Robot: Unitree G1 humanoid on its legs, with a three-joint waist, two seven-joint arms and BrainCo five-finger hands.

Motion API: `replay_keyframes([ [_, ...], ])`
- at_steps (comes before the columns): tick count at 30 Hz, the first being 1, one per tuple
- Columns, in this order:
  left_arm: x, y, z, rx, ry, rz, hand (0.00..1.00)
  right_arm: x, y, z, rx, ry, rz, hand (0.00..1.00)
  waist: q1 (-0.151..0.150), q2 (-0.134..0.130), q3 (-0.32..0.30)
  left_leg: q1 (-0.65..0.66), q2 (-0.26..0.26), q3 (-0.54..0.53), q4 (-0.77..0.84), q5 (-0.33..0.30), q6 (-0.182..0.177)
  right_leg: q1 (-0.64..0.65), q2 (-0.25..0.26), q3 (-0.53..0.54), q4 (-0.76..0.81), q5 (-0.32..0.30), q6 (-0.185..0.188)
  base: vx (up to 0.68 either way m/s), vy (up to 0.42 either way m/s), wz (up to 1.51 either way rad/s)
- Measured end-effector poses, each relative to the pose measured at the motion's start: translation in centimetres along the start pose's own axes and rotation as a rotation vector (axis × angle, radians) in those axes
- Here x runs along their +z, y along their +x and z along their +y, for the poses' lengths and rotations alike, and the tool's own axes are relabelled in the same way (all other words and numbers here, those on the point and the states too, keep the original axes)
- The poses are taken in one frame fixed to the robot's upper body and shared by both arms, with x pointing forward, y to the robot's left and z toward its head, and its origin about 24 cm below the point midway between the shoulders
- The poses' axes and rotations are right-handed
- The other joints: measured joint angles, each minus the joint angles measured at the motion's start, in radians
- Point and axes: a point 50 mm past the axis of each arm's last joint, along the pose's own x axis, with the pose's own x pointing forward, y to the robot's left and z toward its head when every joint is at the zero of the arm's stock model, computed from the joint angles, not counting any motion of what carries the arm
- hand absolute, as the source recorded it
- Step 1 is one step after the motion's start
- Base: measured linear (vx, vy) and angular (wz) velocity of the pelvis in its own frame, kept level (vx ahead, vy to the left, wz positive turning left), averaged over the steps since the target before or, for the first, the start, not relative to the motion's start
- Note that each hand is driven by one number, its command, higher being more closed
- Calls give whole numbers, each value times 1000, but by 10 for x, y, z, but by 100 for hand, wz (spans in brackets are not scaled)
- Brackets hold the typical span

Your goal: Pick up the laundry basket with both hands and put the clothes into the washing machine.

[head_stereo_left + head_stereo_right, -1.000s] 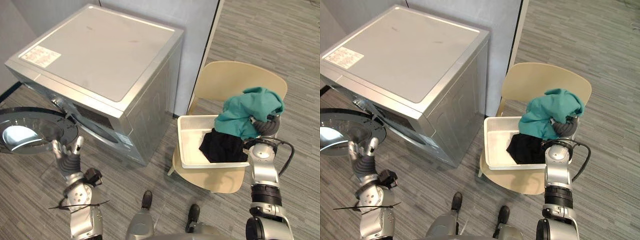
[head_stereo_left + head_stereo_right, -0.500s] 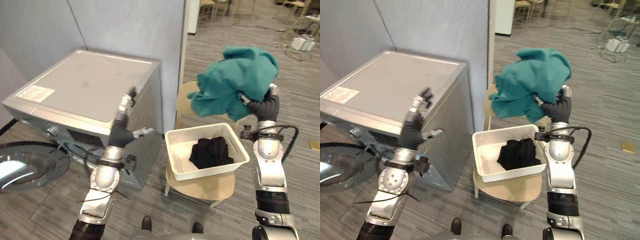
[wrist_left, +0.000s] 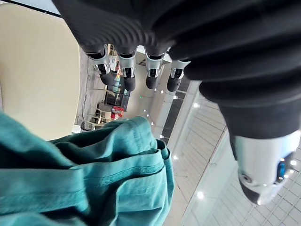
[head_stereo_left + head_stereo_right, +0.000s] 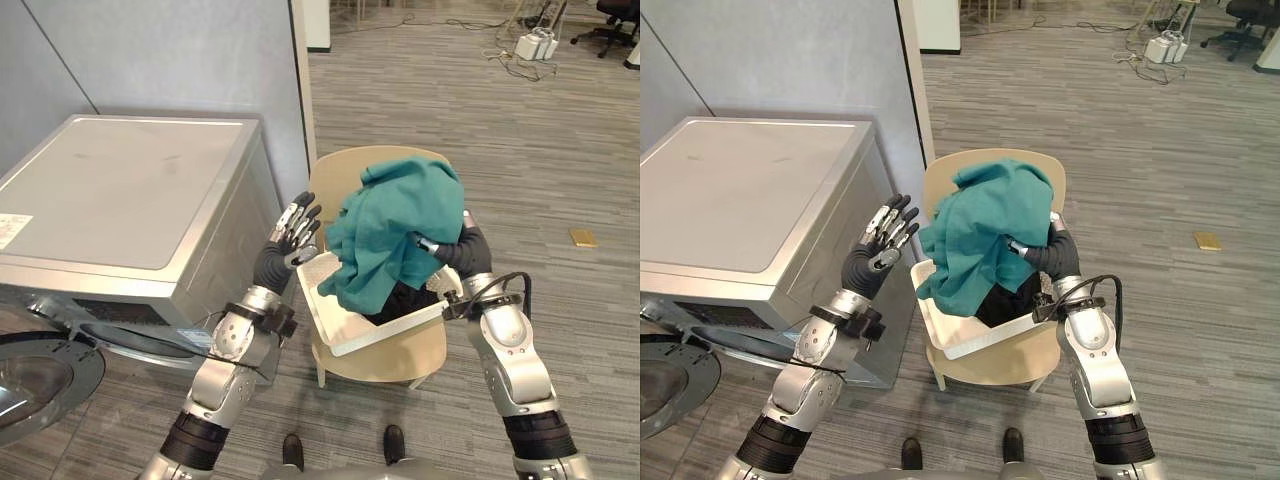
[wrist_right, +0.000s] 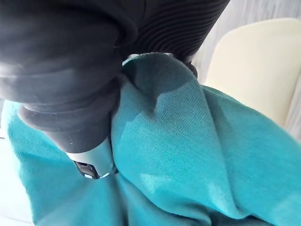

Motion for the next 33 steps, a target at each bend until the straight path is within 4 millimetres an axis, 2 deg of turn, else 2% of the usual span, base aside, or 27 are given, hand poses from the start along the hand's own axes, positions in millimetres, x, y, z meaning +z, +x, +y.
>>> replay_keyframes([
  [3,-2,2,2,30,-36,-5,0,-1,-2,-1,-1,-1,5,100,-7,0,0,0,1,4,0,-2,-1,-5,1,6,0,0,0,9,6,-6],
  [7,-3,2,9,70,-69,-12,0,-6,-14,-3,1,0,38,100,-11,3,-2,-14,1,7,0,-3,-1,-20,2,11,0,-2,3,-3,2,-2],
  [12,-9,1,11,50,-175,2,0,-12,-21,-5,6,-1,77,100,-14,5,-3,-16,1,12,0,-3,-1,-24,2,16,0,-3,4,-6,3,-2],
  [15,-15,-1,11,38,-236,31,0,-12,-22,-5,7,-1,82,100,-20,15,-9,-26,-1,18,0,-3,-1,-37,1,21,0,-1,5,-13,10,-6],
  [22,-33,-4,-1,-49,-370,151,0,-15,-23,-3,33,-8,107,100,-36,24,-12,-36,0,45,0,-5,-1,-64,3,49,0,6,6,-9,8,-11],
  [28,-35,1,-13,-145,-358,188,0,-22,-23,1,93,-41,153,100,-46,55,-17,-42,-1,59,0,-6,0,-78,3,61,0,10,8,-11,6,-6],
  [33,-37,2,-21,-197,-313,204,0,-28,-10,5,111,-114,170,100,-59,87,-18,-57,1,90,0,-6,-1,-112,7,96,0,20,7,-12,4,-19],
])
